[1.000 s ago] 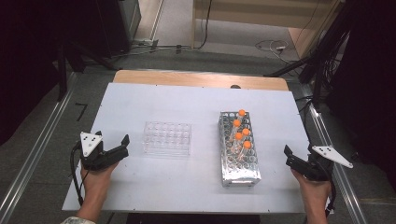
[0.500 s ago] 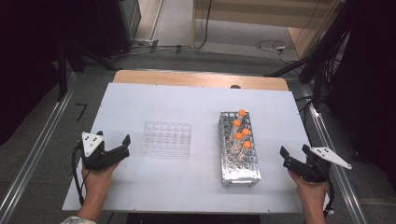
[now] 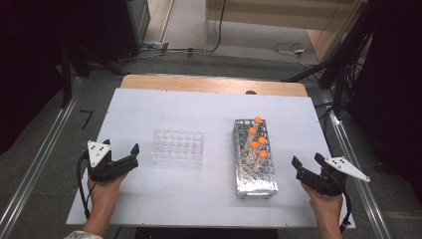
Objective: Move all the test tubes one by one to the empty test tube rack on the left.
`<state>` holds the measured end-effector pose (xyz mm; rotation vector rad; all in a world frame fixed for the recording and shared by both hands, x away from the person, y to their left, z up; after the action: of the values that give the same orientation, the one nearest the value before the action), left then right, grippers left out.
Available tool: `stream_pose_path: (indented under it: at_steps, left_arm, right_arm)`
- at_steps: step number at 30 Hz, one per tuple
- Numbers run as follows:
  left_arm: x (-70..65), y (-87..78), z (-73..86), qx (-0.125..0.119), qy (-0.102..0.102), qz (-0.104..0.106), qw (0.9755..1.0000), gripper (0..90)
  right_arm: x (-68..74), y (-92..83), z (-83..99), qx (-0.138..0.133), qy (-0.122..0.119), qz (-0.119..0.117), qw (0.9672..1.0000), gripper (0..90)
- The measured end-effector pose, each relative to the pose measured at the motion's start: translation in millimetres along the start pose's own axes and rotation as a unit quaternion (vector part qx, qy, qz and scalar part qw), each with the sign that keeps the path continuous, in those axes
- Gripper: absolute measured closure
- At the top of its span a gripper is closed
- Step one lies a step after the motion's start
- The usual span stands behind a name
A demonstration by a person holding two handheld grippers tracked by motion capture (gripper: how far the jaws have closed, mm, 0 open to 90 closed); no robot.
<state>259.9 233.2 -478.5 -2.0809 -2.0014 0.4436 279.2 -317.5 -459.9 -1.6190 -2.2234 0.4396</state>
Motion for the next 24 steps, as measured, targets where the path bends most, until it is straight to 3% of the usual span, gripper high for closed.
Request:
stream_pose_path:
  at_steps: [24]
  left_arm:
    - [-0.5,0.2,0.3,0.002,0.003,0.001,1.0,7.6]
  right_arm:
    - [44.9,8.8,3.5,0.005,-0.035,-0.069,0.997,17.0]
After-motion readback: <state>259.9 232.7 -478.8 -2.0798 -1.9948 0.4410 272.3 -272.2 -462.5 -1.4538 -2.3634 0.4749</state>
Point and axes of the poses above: each handheld gripper's, and its own axes: y roughly forward along the jaws, z roughly out of its underside, x roughly to its left, the point moved 3 cm from there along y, roughly forward along the jaws, and after that the axes turned 2 degrees about -z, right-handed, at the moved point
